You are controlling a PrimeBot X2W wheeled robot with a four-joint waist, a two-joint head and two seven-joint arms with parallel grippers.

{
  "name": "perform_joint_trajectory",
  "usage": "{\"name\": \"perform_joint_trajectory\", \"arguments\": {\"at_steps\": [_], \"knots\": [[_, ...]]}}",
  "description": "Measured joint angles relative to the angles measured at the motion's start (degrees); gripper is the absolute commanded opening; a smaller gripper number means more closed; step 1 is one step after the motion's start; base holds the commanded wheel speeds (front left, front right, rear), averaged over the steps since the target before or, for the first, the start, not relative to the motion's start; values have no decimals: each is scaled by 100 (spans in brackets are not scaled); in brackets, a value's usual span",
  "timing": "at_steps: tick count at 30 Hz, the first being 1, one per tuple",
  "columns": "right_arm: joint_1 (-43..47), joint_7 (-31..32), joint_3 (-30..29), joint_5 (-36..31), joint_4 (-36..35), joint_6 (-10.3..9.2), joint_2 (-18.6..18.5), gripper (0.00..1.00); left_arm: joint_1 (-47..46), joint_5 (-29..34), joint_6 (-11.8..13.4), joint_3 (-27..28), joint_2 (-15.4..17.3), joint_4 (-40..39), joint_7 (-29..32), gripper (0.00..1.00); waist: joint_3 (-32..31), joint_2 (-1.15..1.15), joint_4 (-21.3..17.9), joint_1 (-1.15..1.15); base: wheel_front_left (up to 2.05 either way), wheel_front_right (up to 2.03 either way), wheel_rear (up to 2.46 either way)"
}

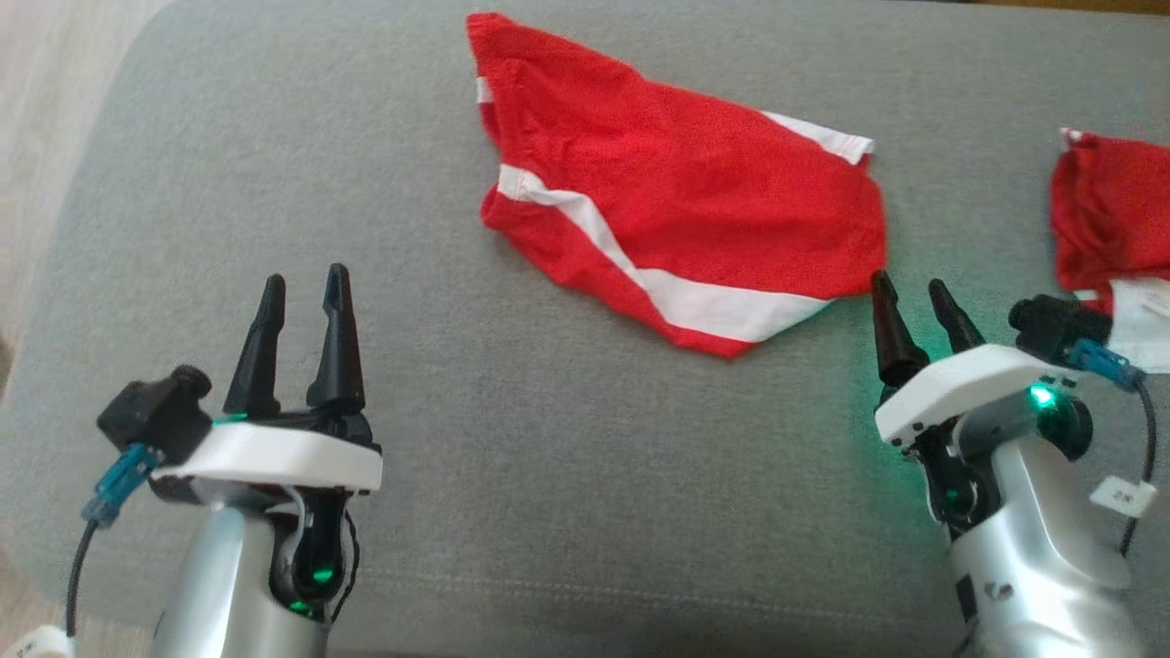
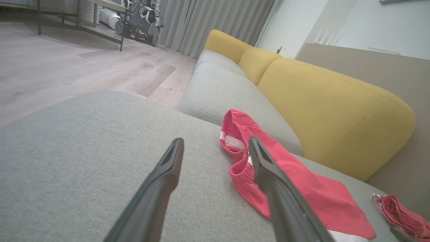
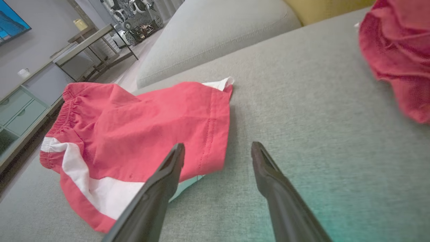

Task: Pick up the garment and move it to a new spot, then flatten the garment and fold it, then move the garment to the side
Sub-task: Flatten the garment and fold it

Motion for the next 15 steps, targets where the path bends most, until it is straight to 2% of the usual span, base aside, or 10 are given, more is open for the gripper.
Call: {"name": "perform_joint_trajectory", "arguments": {"at_steps": [6,12,13,14,15], "knots": [[-403,134,3,291,647,0,-60,100,-57,-14,0,-9,-4,56,0,100,155,0,206,0,0,0,0],[-656,135,155,622,953,0,-163,98,-92,-69,0,-55,-7,94,0,100,247,0,301,0,0,0,0],[-681,119,204,668,982,0,-175,22,-104,-75,1,-65,-7,107,0,100,256,0,310,0,0,0,0],[-700,113,268,708,1001,0,-186,0,-119,-75,1,-73,-7,118,0,100,260,0,314,0,0,0,0],[-715,78,339,735,1017,0,-205,0,-134,-76,2,-82,-7,126,0,100,260,0,314,0,0,0,0]]}}
